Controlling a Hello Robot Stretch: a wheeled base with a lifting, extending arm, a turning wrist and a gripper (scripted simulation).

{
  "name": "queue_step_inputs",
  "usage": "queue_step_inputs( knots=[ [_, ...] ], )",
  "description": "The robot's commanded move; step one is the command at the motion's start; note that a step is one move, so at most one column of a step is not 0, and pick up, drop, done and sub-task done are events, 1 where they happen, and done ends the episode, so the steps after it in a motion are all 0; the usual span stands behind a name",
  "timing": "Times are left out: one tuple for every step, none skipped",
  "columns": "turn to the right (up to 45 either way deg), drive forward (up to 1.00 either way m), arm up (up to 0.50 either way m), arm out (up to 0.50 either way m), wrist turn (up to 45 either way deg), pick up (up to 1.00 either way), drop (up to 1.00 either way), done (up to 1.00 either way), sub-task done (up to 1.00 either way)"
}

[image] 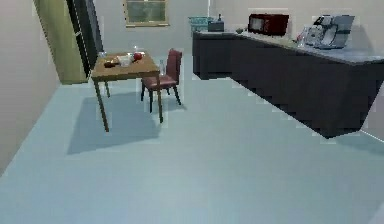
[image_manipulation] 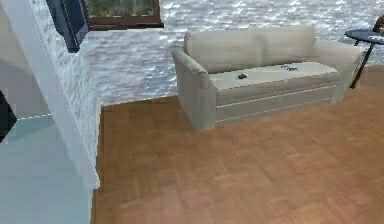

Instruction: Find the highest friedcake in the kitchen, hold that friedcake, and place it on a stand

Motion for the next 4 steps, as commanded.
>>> queue_step_inputs(
  knots=[
    [-6.0, 0.00, 0.00, 0.00, 0.0, 0.00, 0.00, 0.00, 0.00],
    [0.0, 0.10, 0.00, 0.00, 0.0, 0.00, 0.00, 0.00, 0.00],
    [-12.0, 0.00, 0.00, 0.00, 0.0, 0.00, 0.00, 0.00, 0.00],
    [0.0, 0.55, 0.00, 0.00, 0.0, 0.00, 0.00, 0.00, 0.00]
  ],
)
